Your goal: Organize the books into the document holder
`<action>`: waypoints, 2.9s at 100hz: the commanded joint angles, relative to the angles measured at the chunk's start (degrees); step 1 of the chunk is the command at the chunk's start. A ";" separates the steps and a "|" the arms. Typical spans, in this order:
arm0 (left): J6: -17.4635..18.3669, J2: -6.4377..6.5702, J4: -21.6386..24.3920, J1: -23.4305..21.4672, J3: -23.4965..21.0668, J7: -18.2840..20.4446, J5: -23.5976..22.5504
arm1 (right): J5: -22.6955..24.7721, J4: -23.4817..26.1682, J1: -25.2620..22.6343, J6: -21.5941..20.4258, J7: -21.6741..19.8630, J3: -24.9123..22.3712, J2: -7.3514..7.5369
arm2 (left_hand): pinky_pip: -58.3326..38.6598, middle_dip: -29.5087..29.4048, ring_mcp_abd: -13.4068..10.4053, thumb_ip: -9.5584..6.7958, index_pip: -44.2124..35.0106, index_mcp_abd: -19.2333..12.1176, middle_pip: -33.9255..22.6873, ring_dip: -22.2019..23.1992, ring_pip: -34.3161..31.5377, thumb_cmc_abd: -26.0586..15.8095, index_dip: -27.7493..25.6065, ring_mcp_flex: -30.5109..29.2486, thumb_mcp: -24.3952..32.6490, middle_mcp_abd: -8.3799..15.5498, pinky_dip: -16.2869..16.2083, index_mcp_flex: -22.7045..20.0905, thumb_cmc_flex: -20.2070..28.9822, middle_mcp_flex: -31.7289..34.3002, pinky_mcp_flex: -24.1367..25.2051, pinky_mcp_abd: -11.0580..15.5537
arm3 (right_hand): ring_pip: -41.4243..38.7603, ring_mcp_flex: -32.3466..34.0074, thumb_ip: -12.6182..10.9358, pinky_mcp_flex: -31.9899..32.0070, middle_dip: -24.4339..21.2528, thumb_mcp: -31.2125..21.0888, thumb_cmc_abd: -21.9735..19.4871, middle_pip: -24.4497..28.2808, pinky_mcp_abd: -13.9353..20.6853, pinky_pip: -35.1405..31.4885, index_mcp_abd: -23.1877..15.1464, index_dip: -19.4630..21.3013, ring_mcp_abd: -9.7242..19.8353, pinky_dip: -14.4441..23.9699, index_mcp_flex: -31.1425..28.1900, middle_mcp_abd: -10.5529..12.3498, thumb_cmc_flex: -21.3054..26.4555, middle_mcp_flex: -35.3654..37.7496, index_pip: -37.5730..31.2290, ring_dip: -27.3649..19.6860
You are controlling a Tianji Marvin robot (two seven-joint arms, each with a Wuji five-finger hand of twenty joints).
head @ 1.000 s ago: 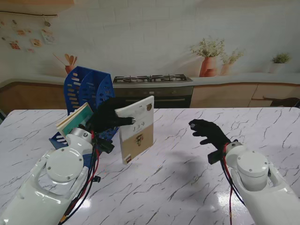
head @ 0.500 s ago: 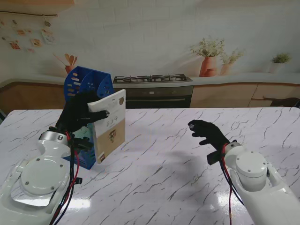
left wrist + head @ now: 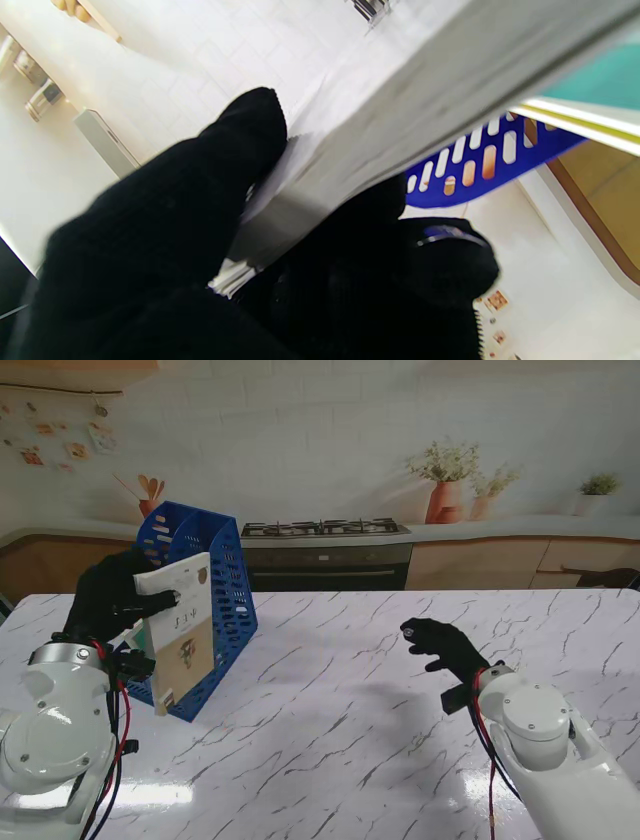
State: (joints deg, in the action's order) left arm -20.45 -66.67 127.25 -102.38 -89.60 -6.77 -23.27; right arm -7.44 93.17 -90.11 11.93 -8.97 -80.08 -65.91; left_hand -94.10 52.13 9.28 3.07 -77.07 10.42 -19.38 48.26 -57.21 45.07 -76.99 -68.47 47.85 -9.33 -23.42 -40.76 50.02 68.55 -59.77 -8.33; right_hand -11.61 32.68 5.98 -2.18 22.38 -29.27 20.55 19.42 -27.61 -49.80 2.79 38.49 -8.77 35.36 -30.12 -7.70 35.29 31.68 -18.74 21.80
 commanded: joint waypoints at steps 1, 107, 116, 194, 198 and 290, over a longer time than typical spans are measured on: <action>0.73 -0.42 -0.55 0.12 -0.85 -0.45 -0.04 | 0.09 0.20 -0.46 -0.03 -0.14 0.37 -0.24 | -7.23 1.13 -0.33 -5.58 -3.66 -3.63 0.70 -0.76 -0.68 -1.98 -0.38 -3.71 9.36 7.48 -1.21 -2.73 7.57 2.68 -1.20 12.39 | 1.27 0.19 -1.75 0.27 -0.38 0.49 -0.14 -0.58 2.41 0.83 -1.67 -0.81 1.70 0.55 0.88 1.66 -0.71 -1.28 0.29 -0.20; 16.16 -3.14 -27.12 15.26 3.68 -16.28 0.84 | 0.67 0.24 -0.36 1.09 -0.53 0.33 -0.12 | -3.39 2.95 -3.04 -3.72 -3.48 -8.43 0.34 -1.07 2.70 -2.55 -3.33 -3.30 9.07 12.15 -0.33 -1.34 5.78 1.46 -0.68 13.03 | 1.25 0.61 -1.70 0.22 -0.56 0.56 -0.34 -0.82 2.11 1.35 -1.99 -0.88 1.44 0.88 0.20 2.13 -1.59 -0.62 0.01 -0.19; 17.55 -3.29 -28.89 15.87 4.03 -17.34 0.65 | 0.68 0.19 -0.27 1.20 -0.54 0.36 -0.12 | -2.86 3.10 -3.30 -3.47 -3.38 -8.99 0.29 -0.88 3.22 -2.60 -3.87 -3.33 9.07 12.58 -0.27 -1.17 5.61 1.32 -0.62 13.15 | 1.26 0.52 -1.68 0.24 -0.56 0.80 -0.64 -0.78 2.23 1.36 -1.98 -0.90 1.60 0.86 0.26 2.30 -1.56 -0.74 0.01 -0.18; 27.62 -3.61 -37.19 14.35 5.15 -20.71 0.43 | 0.49 0.02 -0.24 1.19 -0.44 0.30 -0.18 | 1.03 3.41 -3.98 -2.47 -2.88 -11.21 0.14 0.09 6.81 -3.23 -6.25 -3.06 8.54 14.28 0.25 -0.43 5.03 0.55 -0.04 12.23 | 1.65 0.27 -1.90 0.80 -0.89 1.99 -0.51 -1.13 2.28 2.67 -1.92 -0.90 1.49 0.34 -0.15 2.41 -1.05 -0.51 -0.09 -0.34; 27.38 -3.59 -37.08 13.84 5.11 -20.67 0.30 | 0.45 0.01 -0.28 1.14 -0.41 0.28 -0.19 | 1.06 3.34 -3.95 -2.46 -2.86 -11.21 0.18 0.13 6.84 -3.31 -6.28 -3.06 8.49 14.33 0.24 -0.42 5.03 0.53 -0.05 12.20 | 1.62 0.36 -1.89 0.76 -0.89 1.89 -0.51 -1.16 2.15 2.67 -1.94 -0.89 1.45 0.36 -0.24 2.32 -1.17 -0.48 -0.12 -0.33; 22.51 -2.62 -31.37 8.57 4.70 -18.46 -3.83 | -0.14 -0.28 -0.60 1.10 -0.64 -0.28 -0.20 | 9.12 -17.43 5.11 1.58 3.67 -12.36 -5.68 -4.60 14.81 -10.18 27.65 19.08 -8.73 5.18 -9.16 12.96 -1.64 -16.21 25.18 -4.88 | 1.86 -0.61 -1.96 1.24 -0.89 3.20 -1.77 -1.10 2.89 2.94 -1.68 -0.94 1.66 0.18 -0.05 2.16 -0.63 -1.47 -0.11 -0.36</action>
State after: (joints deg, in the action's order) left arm 1.38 -69.33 94.78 -93.06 -84.83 -26.04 -26.79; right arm -7.33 92.96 -90.27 13.14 -9.48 -80.49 -65.78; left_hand -88.80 36.30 13.07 3.80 -74.06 0.82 -23.30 44.36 -44.06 37.89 -52.39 -51.66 39.94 -4.07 -31.07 -30.20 48.34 55.20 -36.80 -12.05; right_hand -10.97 32.68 5.98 -1.79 22.29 -27.30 19.68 18.76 -27.61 -47.57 2.79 38.49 -8.77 35.43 -30.14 -7.03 35.29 31.69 -18.73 21.80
